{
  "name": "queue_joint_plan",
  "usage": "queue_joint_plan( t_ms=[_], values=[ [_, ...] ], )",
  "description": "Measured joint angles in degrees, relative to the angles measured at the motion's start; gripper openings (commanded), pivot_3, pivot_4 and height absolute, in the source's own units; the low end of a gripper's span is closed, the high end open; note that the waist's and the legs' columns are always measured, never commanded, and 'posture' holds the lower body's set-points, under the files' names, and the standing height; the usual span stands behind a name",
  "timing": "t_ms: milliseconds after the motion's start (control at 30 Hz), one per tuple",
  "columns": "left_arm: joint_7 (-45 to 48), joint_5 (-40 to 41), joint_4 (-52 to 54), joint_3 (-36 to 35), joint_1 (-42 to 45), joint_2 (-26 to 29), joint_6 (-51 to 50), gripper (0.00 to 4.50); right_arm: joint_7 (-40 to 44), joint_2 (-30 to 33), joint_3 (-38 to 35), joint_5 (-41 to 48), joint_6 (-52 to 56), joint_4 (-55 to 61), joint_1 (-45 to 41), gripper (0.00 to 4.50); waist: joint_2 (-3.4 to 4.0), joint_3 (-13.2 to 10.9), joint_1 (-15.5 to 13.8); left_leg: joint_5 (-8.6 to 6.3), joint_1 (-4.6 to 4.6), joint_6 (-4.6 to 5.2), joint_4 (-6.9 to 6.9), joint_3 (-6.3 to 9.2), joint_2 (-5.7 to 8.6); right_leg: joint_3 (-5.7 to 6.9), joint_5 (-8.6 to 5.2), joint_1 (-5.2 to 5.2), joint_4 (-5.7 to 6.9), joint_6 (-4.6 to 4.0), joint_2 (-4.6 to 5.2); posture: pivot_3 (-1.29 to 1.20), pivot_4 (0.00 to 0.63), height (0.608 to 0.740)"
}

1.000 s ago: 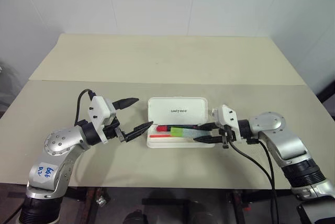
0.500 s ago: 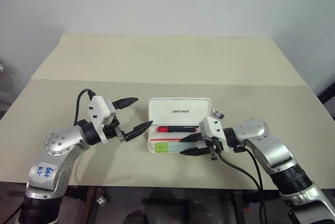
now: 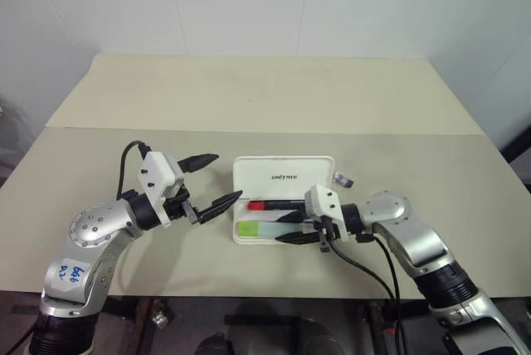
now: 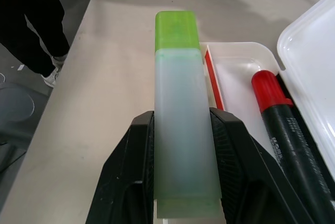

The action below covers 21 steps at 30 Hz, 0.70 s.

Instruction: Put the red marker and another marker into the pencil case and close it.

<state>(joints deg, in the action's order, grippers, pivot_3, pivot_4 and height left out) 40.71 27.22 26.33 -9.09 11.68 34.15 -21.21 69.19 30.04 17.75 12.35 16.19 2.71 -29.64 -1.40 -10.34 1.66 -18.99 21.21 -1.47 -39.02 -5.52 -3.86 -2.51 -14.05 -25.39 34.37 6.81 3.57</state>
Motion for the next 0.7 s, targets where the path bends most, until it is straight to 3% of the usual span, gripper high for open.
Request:
queue_joint_plan(
  t_ms=[333, 700],
  values=[
    [2.7, 4.0, 2.9, -2.2, -6.8, 2.5, -1.6, 4.5, 0.0, -1.4, 0.6, -2.1, -1.1, -3.3, -3.0, 1.12, 0.0, 0.0, 0.2, -0.01, -0.01, -0.01, 0.01, 0.0, -0.02, 0.01, -0.02, -0.02, 0.0, -0.04, 0.0, 0.0, 0.15, 0.74],
    [13.2, 9.2, 3.6, -12.4, -15.9, 10.7, -1.8, 4.5, 1.5, -1.3, 1.4, -2.2, -1.2, -3.6, -3.4, 1.12, 0.01, 0.0, 0.2, -0.02, -0.01, -0.03, 0.03, 0.0, -0.03, 0.05, -0.08, -0.05, 0.01, -0.14, 0.01, 0.0, 0.15, 0.74]
  ],
)
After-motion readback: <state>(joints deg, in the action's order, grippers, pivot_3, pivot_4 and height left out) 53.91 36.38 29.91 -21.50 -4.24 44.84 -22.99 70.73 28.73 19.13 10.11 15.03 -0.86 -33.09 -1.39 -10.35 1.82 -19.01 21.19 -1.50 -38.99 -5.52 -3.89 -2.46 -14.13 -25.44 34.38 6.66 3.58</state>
